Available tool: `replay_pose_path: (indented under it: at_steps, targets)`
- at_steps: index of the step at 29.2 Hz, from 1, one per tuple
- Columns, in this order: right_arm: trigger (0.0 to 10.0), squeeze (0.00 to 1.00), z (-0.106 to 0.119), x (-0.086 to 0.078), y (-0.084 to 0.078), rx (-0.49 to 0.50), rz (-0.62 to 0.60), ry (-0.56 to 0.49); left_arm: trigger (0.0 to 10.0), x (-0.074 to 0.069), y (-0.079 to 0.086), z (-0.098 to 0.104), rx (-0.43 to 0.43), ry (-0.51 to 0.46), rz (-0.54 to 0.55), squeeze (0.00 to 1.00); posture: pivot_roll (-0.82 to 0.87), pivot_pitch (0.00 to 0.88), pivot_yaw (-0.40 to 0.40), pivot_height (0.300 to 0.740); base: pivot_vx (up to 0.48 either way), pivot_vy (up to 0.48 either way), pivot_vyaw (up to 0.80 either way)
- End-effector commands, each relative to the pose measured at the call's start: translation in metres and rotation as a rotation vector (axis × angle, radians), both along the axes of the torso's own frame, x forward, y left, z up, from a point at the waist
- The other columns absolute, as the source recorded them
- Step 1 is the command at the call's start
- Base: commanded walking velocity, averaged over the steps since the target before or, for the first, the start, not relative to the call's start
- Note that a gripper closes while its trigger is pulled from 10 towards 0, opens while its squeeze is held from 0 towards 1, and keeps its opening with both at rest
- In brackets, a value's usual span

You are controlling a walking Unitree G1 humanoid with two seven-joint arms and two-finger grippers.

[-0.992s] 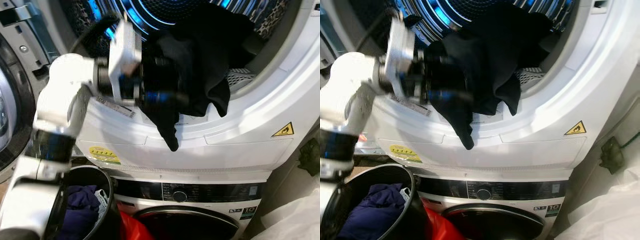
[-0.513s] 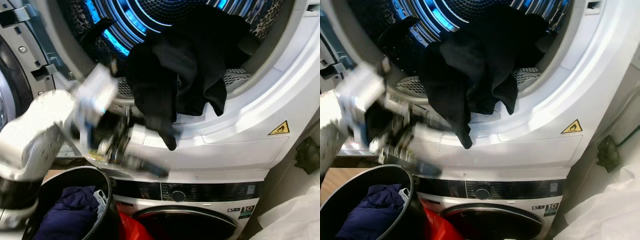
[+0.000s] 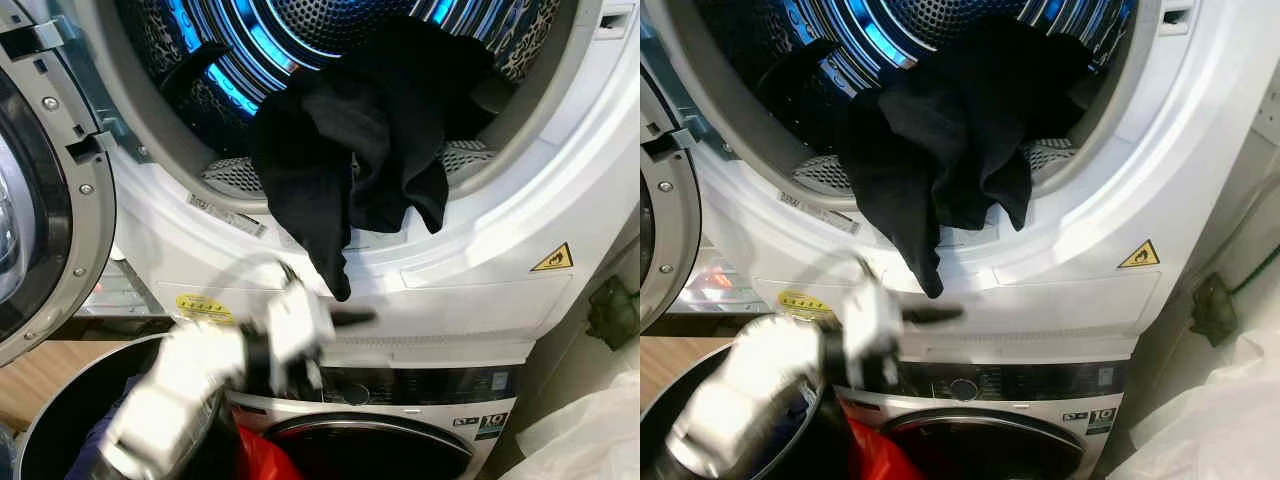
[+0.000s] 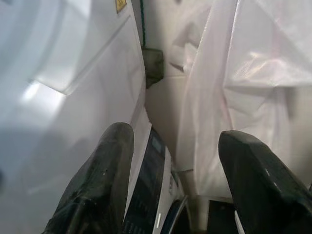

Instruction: Clothes washing

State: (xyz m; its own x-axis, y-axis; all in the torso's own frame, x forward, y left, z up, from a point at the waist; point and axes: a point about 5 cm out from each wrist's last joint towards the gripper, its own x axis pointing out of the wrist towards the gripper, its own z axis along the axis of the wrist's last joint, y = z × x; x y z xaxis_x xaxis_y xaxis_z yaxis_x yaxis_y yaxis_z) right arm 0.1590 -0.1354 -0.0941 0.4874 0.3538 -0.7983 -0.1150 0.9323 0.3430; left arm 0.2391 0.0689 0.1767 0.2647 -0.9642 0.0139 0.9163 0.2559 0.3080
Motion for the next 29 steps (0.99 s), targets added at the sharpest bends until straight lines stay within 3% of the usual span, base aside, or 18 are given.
replay_pose_path:
  at_steps: [1, 5, 6, 7, 10, 13, 15, 16, 18, 21, 29]
  targets:
    - [10.0, 0.0, 0.0, -0.001, 0.005, 0.018, 0.001, -0.005, 10.0, -0.006, 0.002, 0.005, -0.03, -0.07, 0.055, 0.0, 0.05, 0.0, 0.138, 0.74, 0.0, 0.0, 0.0]
    - [10.0, 0.0, 0.0, -0.002, 0.003, 0.017, -0.001, -0.008, 10.0, -0.007, 0.014, 0.006, -0.079, -0.087, 0.171, 0.0, 0.05, 0.0, 0.138, 0.74, 0.0, 0.0, 0.0]
    - [10.0, 0.0, 0.0, -0.002, 0.003, 0.018, -0.006, -0.011, 10.0, -0.006, 0.018, 0.009, -0.104, -0.105, 0.221, 0.0, 0.05, 0.0, 0.139, 0.74, 0.0, 0.0, 0.0]
    - [10.0, 0.0, 0.0, -0.001, 0.002, 0.02, -0.012, -0.016, 10.0, -0.006, 0.025, 0.014, -0.126, -0.183, 0.311, 0.0, 0.06, 0.0, 0.136, 0.74, 0.0, 0.0, 0.0]
    - [10.0, 0.0, 0.0, -0.001, 0.001, 0.023, -0.018, -0.02, 10.0, -0.007, 0.031, 0.017, -0.195, -0.206, 0.433, 0.0, 0.06, 0.0, 0.135, 0.74, 0.0, 0.0, 0.0]
    - [10.0, 0.0, 0.0, -0.002, 0.001, 0.016, -0.015, -0.016, 10.0, -0.011, 0.03, 0.016, -0.233, -0.178, 0.448, 0.0, 0.07, 0.0, 0.13, 0.74, 0.0, 0.0, 0.0]
    - [10.0, 0.0, -0.002, -0.005, 0.0, 0.001, -0.01, -0.009, 10.0, -0.022, 0.02, 0.022, -0.337, -0.105, 0.43, 0.0, 0.07, 0.0, 0.125, 0.74, 0.0, 0.0, 0.0]
    - [10.0, 0.0, -0.002, -0.006, 0.0, 0.002, -0.011, -0.009, 10.0, -0.03, 0.013, 0.025, -0.356, -0.108, 0.414, 0.0, 0.07, 0.0, 0.127, 0.74, 0.0, 0.0, 0.0]
    - [10.0, 0.0, -0.002, -0.006, 0.001, 0.002, -0.011, -0.009, 10.0, -0.031, 0.013, 0.025, -0.361, -0.11, 0.422, 0.0, 0.07, 0.0, 0.127, 0.74, 0.0, 0.0, 0.0]
    - [10.0, 0.0, -0.002, -0.006, 0.0, 0.002, -0.022, -0.015, 10.0, -0.028, 0.027, 0.025, -0.419, -0.127, 0.599, 0.0, 0.07, 0.0, 0.127, 0.74, 0.0, 0.0, 0.0]
    - [10.0, 0.0, -0.002, -0.006, -0.001, -0.002, -0.014, -0.011, 10.0, -0.009, 0.034, 0.025, -0.523, -0.013, 0.704, 0.0, 0.07, 0.0, 0.119, 0.74, 0.0, 0.0, 0.0]
